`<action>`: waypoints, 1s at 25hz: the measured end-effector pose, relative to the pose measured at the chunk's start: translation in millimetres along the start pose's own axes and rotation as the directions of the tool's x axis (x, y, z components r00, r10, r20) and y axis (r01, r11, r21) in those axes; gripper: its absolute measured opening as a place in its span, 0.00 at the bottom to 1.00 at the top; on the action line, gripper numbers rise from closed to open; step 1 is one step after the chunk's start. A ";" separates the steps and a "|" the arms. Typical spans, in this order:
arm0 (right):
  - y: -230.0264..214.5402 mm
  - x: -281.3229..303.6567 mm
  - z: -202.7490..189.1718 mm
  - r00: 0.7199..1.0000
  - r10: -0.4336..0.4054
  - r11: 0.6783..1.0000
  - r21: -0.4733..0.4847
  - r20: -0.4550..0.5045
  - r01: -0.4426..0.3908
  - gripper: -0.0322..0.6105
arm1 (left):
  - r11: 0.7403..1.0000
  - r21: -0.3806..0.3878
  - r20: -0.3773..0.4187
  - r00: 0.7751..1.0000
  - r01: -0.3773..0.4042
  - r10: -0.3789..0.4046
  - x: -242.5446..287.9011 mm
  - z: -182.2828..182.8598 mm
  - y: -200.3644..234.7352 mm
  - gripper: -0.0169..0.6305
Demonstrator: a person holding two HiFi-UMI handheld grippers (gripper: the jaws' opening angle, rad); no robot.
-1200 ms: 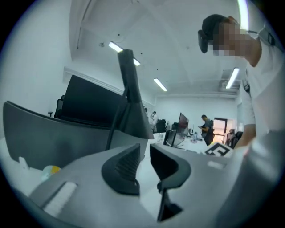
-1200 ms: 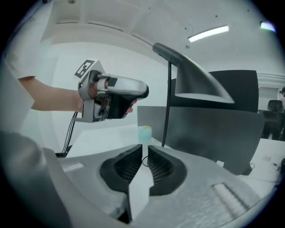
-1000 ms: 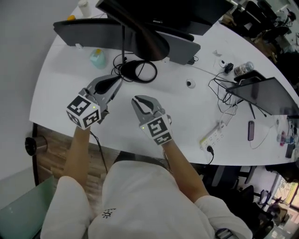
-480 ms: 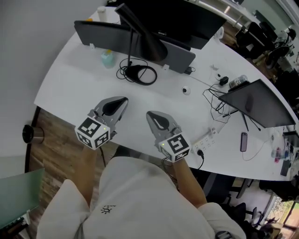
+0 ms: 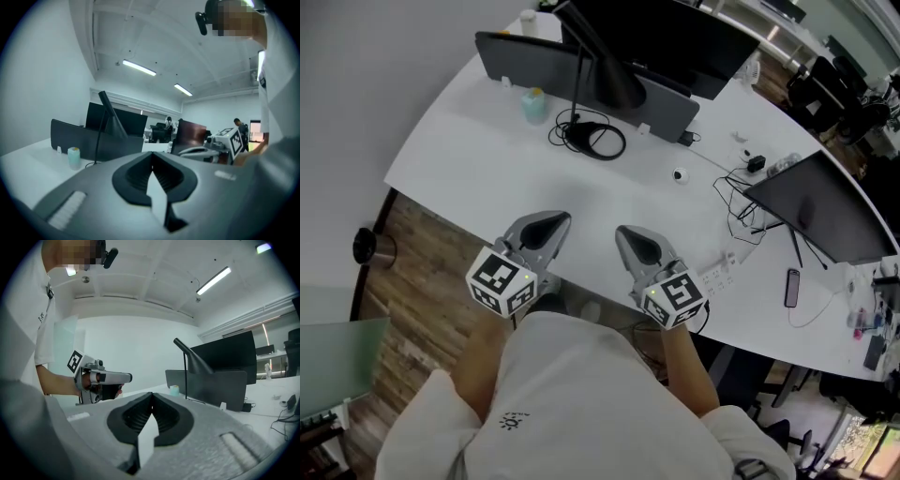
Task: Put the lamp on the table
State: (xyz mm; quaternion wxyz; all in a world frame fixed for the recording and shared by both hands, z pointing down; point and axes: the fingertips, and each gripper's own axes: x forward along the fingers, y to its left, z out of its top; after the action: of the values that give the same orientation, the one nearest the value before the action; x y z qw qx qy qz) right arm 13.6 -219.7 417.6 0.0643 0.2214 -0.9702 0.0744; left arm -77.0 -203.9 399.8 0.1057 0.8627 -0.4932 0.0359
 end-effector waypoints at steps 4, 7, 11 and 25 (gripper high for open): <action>13.5 -6.8 6.2 1.000 0.003 1.000 -0.015 0.021 -0.002 0.05 | 1.000 0.008 0.014 0.999 0.029 -0.029 -9.2 3.3 -9.9 0.02; 21.2 -8.6 20.7 0.999 -0.004 0.999 -0.045 0.050 0.006 0.05 | 0.999 0.019 0.020 0.999 0.046 -0.046 -8.8 5.3 -6.6 0.02; 29.9 -9.1 31.7 0.997 -0.027 0.998 -0.052 0.066 0.030 0.05 | 0.998 0.024 0.030 0.997 0.063 -0.064 -14.7 10.5 2.5 0.02; 38.0 -2.6 31.4 0.992 -0.114 0.994 0.003 0.062 0.114 0.05 | 0.987 0.022 0.000 0.988 0.156 -0.156 -24.9 8.3 20.4 0.02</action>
State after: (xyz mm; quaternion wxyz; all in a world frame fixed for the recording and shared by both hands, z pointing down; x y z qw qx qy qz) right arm -3.6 -190.2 382.0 0.0381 0.2785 -0.9576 0.0635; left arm -107.5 -194.7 390.5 0.0982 0.8999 -0.4237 0.0323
